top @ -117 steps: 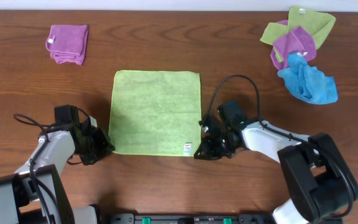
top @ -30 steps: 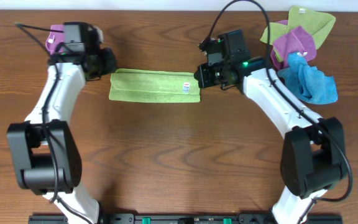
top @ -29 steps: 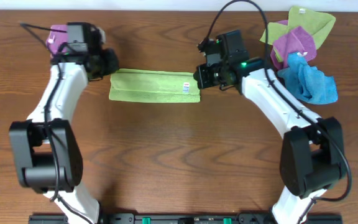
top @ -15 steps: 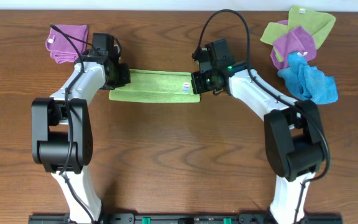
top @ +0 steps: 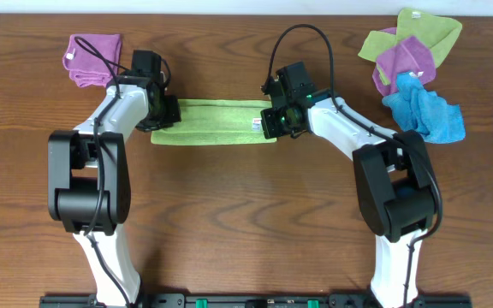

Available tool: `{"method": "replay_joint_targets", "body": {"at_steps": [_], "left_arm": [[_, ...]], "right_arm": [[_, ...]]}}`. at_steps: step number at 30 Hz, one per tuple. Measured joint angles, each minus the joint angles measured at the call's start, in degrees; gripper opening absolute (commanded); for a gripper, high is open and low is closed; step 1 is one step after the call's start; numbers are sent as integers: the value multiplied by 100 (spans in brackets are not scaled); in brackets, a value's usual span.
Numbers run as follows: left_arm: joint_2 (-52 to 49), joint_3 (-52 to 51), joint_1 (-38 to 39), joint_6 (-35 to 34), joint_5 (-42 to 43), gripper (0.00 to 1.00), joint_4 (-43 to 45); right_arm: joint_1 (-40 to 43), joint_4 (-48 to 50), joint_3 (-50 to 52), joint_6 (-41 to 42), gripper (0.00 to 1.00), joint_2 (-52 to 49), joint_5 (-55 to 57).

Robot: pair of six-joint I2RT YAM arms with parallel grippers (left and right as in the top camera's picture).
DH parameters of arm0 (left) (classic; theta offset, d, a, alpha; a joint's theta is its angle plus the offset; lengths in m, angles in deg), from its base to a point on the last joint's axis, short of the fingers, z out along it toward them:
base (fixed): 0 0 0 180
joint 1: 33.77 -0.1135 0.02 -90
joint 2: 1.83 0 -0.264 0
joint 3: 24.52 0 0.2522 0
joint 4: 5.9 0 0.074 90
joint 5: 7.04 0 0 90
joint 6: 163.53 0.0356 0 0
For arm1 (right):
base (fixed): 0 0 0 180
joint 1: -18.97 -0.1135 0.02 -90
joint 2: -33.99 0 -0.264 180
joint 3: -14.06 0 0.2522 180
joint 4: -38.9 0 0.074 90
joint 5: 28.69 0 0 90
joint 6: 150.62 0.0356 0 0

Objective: Fold the cloth

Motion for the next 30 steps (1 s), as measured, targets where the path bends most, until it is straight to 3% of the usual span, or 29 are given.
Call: {"method": "replay_joint_targets", "body": {"at_steps": [14, 30], "left_arm": [[0, 0, 916, -212, -160, 6, 219], [0, 0, 935, -601, -223, 6, 170]], "right_arm": [[455, -632, -85, 131, 1, 46, 378], [629, -1078, -160, 133, 1, 68, 538]]}}
